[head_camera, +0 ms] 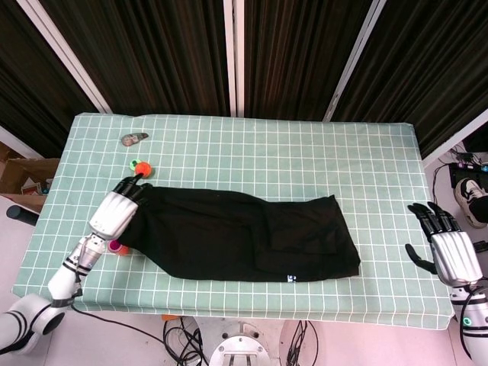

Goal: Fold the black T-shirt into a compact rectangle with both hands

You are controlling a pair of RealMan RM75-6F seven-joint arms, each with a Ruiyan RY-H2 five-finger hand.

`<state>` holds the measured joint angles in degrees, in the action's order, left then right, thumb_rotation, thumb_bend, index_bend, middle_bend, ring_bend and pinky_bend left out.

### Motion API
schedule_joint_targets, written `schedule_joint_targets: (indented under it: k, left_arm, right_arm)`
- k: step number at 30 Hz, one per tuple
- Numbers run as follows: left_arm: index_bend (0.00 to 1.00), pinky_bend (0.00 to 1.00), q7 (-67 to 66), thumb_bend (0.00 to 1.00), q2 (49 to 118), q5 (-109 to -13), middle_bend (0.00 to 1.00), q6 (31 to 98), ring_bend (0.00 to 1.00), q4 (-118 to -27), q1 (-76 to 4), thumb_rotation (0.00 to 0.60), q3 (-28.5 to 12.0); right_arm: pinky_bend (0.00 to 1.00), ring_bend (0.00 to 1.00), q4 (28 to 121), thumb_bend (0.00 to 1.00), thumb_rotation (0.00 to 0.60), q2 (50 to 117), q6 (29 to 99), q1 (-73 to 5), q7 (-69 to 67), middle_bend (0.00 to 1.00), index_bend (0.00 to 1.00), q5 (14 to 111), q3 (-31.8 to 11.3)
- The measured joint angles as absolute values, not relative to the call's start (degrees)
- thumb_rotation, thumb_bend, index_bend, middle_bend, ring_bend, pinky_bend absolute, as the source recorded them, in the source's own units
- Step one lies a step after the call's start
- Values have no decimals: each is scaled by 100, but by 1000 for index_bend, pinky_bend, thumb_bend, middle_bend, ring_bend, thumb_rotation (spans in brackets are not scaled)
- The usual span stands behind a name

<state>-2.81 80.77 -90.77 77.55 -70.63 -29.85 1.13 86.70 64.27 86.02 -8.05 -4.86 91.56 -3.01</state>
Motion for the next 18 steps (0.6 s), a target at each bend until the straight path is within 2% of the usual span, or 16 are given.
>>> schedule_joint_targets:
  k: [6,10,14,18]
  left_arm:
    - [601,176,-816,740,7371,-8988,229,7797,61,-8588,-2849,600,47]
    - [600,176,-1500,741,7169,-8858,242,7408,61,-9530,-3005,600,-91]
    - [598,177,-2174,741,7249,-8470,250,6798,67,-10139,-3364,600,-389]
    - [598,177,-2648,748,7606,-7950,265,6236,76,-10368,-3850,600,-758]
  right_arm:
    - [208,67,8506,270,600,6420,8788,-797,-725,166,169,9199,-376]
    - [207,66,8479,270,600,6298,8921,-769,-848,166,172,9193,-442]
    - [207,66,8442,265,600,6232,8979,-732,-952,167,175,9151,-474]
    - [206,66,8373,256,600,6207,9042,-686,-1076,166,181,9115,-489]
